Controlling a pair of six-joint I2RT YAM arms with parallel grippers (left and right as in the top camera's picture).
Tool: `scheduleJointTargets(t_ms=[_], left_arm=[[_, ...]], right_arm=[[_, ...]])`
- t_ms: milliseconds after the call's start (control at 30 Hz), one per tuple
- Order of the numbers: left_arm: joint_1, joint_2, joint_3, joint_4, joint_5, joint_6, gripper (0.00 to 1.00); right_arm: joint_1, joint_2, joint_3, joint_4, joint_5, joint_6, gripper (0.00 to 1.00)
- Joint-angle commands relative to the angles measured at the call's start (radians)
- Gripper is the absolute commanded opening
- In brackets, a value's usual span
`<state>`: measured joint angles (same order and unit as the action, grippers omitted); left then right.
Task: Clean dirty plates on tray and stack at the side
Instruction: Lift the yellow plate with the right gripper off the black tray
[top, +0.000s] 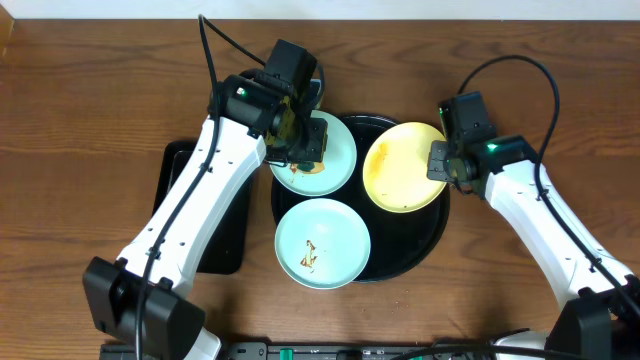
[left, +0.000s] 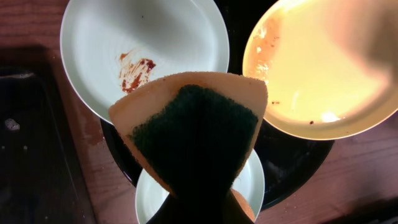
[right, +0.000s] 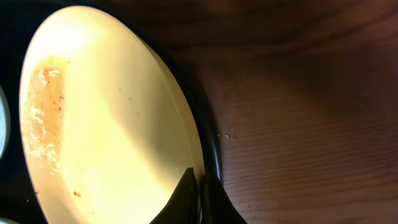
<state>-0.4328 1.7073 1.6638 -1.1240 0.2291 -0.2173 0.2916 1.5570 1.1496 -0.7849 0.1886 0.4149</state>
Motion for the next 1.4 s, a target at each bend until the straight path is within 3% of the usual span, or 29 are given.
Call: scheduleJointTargets(t_ms=[0, 633, 1367], left_arm=[[0.006, -0.005, 0.009, 0.003, -0.01, -0.017, 0.08], [0.045, -0.004, 0.009, 0.007, -0.01, -0.017, 0.07], [0.074, -0.002, 0.009, 0.041, -0.01, -0.016, 0.07]], right_arm=[[0.046, -0.014, 0.045, -0.017, 0.074, -0.051, 0.02], [0.122, -0.014, 0.196, -0.256, 0.594, -0.076, 0.01], [0.37, -0.014, 0.245, -0.277, 1.126, -0.267, 0.01]])
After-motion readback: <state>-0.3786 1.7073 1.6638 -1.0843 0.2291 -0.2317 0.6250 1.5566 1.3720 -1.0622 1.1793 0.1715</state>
